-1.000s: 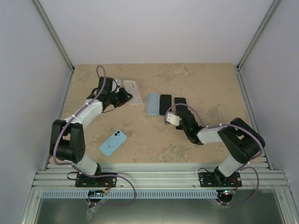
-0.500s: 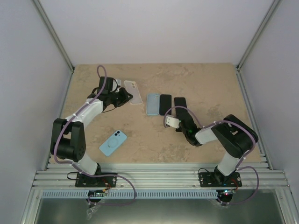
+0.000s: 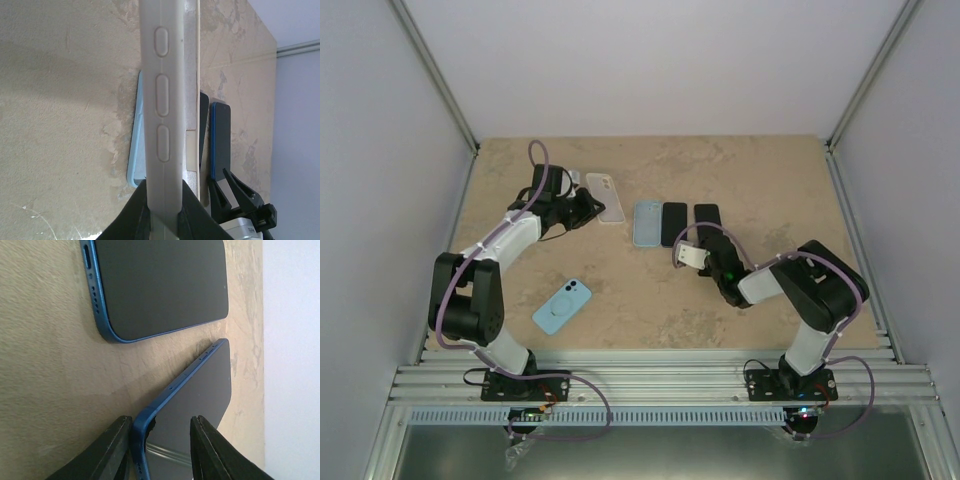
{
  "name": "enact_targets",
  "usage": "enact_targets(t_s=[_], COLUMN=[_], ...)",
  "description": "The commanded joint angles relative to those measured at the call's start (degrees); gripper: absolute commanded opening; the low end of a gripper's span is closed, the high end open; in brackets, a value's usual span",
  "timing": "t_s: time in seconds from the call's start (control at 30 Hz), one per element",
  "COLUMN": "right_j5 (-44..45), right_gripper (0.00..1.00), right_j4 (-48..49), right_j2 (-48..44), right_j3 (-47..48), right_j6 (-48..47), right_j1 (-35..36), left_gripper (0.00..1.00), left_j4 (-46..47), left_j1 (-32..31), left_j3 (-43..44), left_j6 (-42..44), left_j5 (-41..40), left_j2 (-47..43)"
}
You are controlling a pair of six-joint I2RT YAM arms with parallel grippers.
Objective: Take the phone out of the phone case
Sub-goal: Place the phone case at the center of the board, then place the phone at the center of the board.
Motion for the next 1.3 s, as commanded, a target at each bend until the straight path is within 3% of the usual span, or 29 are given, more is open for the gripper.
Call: enact_targets(t_s=[0.0, 0.13, 0.23, 0.33, 0.83, 1.0, 1.27], right_j5=[-3.56, -5.28, -7.99, -11.05, -24.24, -33.01, -40.82], right_gripper=[0.33, 0.39, 0.53, 0.60, 0.80, 0.90, 0.96], right_j4=[-0.98, -3.71, -8.04, -14.11, -37.44, -47.62, -54.45], right_j2=[1.35, 1.14, -0.30, -1.32, -4.64, -10.19, -18.66], right_j3=[1.97, 3.11, 3.77, 5.59, 14.72, 17.51, 21.73], right_j6=[-2.58, -3.98, -4.03, -3.59, -4.20, -0.43, 8.41], right_j1=[-1.37, -1.80, -1.89, -2.21, -6.20, -6.60, -8.57], left_gripper=[0.00, 0.00, 0.00, 0.00, 0.00, 0.00, 0.00], left_j4=[0.70, 1.05, 1.05, 1.10, 1.19, 0.43, -3.47], left_j1=[0.39, 0.48, 0.56, 0.72, 0.83, 0.83, 0.83], left_j3=[1.04, 1.06, 0.90, 0.76, 0.59, 1.23, 1.76], left_j6=[0.20, 0.02, 0.08, 0.05, 1.17, 7.16, 20.85], left_j5=[0.66, 0.94, 1.13, 1.39, 1.74, 2.98, 2.84], left_j2=[-0.12, 0.06, 0.06, 0.19, -0.25, 0.72, 1.84])
